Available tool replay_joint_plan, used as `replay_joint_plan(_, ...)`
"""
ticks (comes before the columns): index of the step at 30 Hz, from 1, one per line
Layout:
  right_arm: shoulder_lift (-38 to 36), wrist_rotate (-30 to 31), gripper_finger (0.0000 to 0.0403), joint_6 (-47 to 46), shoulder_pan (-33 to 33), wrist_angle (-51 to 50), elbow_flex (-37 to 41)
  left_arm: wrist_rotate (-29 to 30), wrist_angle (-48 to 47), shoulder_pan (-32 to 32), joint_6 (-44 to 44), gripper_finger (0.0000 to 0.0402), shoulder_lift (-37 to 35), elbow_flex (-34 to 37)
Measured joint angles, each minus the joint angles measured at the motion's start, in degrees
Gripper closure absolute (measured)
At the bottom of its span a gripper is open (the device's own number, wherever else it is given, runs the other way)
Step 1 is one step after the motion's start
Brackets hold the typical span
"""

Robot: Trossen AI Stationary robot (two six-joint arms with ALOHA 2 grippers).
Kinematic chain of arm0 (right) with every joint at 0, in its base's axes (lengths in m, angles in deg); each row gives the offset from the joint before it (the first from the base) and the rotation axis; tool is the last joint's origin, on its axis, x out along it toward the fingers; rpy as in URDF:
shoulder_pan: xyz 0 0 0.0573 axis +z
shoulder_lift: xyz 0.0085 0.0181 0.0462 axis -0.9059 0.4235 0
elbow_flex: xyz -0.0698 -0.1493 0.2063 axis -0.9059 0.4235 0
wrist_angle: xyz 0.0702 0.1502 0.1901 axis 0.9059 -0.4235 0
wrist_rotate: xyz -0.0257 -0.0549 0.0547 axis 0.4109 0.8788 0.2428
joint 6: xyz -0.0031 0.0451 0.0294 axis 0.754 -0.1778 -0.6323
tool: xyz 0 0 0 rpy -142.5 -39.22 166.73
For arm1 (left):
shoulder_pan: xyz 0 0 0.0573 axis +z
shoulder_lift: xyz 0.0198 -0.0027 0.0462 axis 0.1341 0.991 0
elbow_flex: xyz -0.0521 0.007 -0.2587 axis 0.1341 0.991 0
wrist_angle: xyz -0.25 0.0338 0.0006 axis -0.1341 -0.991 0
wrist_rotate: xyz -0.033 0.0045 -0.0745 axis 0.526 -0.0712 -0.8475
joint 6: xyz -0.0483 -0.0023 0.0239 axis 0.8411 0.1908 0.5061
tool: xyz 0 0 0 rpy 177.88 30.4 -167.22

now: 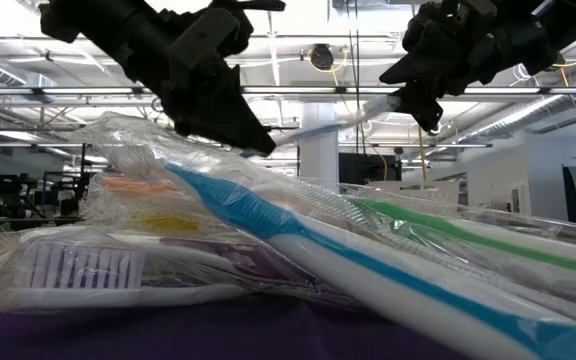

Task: Pick & Place Toothbrushes
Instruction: Put the blue toothbrush into the orange bin

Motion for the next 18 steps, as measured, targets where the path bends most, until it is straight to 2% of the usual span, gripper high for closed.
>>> replay_joint_plan(9, 0.0, 0.1, 0.0200, 0.2, 0.0, 2.6, 0.0, 3.7, 1.8, 2.1, 1.8, 0.0376, -1.2, 0.0)
replay_joint_plan(18, 0.0, -0.1, 0.0200, 1.1, 0.0, 5.7, 0.0, 5.0, 17.1, 3.8, -5.7, 0.0379, -1.2, 0.0)
